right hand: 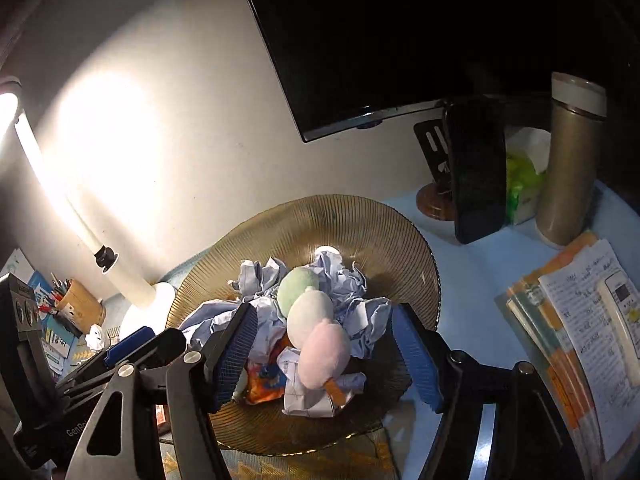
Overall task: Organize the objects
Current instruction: 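Withdraw both grippers from the bowl back over the table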
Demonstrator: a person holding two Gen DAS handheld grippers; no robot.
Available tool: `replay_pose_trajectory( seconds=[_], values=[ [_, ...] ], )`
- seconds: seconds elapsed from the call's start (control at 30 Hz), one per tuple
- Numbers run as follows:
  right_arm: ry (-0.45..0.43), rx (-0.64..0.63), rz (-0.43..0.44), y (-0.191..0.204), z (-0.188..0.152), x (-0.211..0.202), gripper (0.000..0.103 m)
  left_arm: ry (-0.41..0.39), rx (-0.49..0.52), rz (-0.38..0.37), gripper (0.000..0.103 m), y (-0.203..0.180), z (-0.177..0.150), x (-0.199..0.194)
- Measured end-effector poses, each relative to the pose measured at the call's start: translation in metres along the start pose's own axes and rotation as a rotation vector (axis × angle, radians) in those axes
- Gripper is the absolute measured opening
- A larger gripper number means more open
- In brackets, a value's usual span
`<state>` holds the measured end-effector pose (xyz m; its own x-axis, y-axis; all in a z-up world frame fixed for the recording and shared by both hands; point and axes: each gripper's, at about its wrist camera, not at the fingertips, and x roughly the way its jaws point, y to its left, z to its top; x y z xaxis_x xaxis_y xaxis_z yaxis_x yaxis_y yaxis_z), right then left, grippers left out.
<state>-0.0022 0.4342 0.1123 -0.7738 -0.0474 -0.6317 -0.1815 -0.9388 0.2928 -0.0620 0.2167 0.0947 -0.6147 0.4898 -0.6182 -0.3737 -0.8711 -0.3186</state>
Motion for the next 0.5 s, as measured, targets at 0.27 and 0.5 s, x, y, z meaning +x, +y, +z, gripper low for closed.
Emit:
replay_pose_trajectory(
  seconds=[0.27,0.5],
  values=[
    [-0.028,-0.06,0.072,0.038,-0.016,-0.04,0.069,-0.17,-0.046,0.038,0.079,0.022,-0.016,-0.099],
    [-0.063,-0.184,0.2,0.111,-0.042,-0.074,0.069,-0.32,-0.069,0.184,0.079,0.059,-0.043,-0.19]
  ],
)
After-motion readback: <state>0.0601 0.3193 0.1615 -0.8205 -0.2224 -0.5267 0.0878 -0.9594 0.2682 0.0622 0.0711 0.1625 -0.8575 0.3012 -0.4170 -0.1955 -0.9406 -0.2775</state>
